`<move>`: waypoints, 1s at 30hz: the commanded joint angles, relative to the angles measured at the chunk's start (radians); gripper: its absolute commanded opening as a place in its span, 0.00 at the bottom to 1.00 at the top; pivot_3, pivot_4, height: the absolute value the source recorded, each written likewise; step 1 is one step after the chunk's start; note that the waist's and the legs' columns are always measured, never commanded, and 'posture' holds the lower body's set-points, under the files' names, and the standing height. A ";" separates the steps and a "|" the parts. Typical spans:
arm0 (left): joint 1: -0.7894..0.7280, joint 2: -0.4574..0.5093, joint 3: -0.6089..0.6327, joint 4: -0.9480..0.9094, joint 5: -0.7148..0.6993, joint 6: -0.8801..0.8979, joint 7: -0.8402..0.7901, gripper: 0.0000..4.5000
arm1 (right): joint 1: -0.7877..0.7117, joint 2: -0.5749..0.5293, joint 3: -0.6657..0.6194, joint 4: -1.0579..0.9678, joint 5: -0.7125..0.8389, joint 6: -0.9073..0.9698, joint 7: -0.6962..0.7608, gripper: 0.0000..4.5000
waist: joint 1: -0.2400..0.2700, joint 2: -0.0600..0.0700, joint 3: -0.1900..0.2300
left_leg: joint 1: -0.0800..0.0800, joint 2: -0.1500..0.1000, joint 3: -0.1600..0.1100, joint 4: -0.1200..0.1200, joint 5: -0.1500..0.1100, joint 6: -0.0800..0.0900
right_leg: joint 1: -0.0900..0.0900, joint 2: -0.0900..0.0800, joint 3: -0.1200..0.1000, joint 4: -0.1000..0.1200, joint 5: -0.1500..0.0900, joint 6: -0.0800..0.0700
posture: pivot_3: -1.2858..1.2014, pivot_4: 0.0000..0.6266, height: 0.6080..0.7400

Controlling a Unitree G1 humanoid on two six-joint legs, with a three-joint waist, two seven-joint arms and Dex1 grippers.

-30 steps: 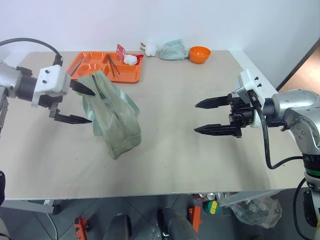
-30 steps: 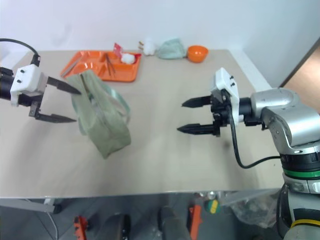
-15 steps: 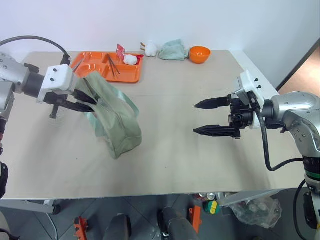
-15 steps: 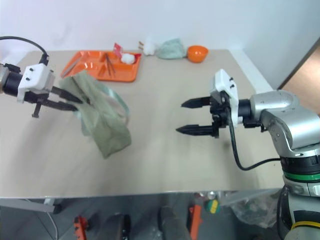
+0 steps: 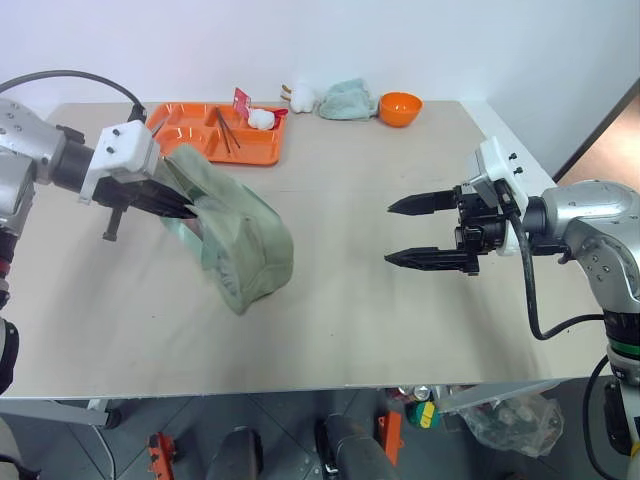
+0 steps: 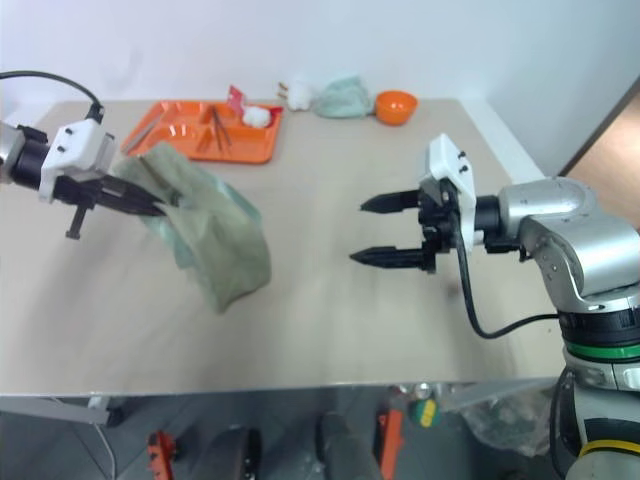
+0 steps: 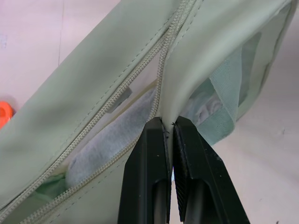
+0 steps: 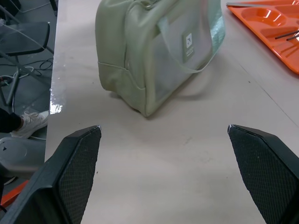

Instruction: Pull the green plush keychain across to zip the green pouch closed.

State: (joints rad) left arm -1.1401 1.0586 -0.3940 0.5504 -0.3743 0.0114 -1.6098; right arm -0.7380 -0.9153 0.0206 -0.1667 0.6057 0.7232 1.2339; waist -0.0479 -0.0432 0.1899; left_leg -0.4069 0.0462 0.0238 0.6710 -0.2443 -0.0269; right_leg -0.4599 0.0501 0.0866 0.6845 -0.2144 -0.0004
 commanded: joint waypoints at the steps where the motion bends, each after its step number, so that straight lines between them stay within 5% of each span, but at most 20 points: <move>1: -0.052 -0.013 0.003 -0.073 -0.003 0.113 -0.005 0.00 | -0.026 0.000 -0.030 -0.010 0.005 -0.011 -0.003 1.00 | 0.000 0.000 0.000 | 0.000 0.000 0.000 0.000 0.000 0.000 | 0.000 0.000 0.000 0.000 0.000 0.000 | 0.52 0.24 1.00; 9: -0.058 -0.100 -0.021 -0.244 0.222 0.335 0.064 0.00 | -0.029 0.005 -0.026 -0.013 -0.001 -0.013 -0.009 1.00 | 0.000 0.000 0.000 | 0.000 0.000 -0.001 0.000 0.000 0.000 | 0.000 0.001 0.000 0.000 0.000 0.000 | 0.52 0.24 1.00; 17: -0.149 -0.272 -0.025 -0.155 0.434 0.508 0.307 0.00 | -0.019 0.021 -0.025 -0.023 -0.002 -0.022 -0.024 1.00 | -0.001 0.000 0.000 | 0.001 -0.002 -0.003 0.002 0.002 0.004 | 0.003 0.000 0.000 0.001 0.004 0.002 | 0.52 0.24 1.00; 30: -0.268 -0.386 0.050 -0.186 0.376 0.842 0.325 0.00 | -0.012 0.023 -0.028 -0.020 -0.004 -0.031 -0.028 1.00 | -0.001 0.000 0.000 | 0.001 0.000 -0.002 0.001 0.003 0.005 | 0.002 0.003 0.002 0.001 0.005 0.000 | 0.52 0.24 1.00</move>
State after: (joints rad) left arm -1.3579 0.6731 -0.3931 0.4061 0.0226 0.8103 -1.2935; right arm -0.7412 -0.8887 0.0210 -0.1668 0.6021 0.7066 1.2104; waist -0.0494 -0.0430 0.1899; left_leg -0.4063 0.0457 0.0218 0.6725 -0.2413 -0.0218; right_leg -0.4587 0.0524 0.0882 0.6856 -0.2090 -0.0001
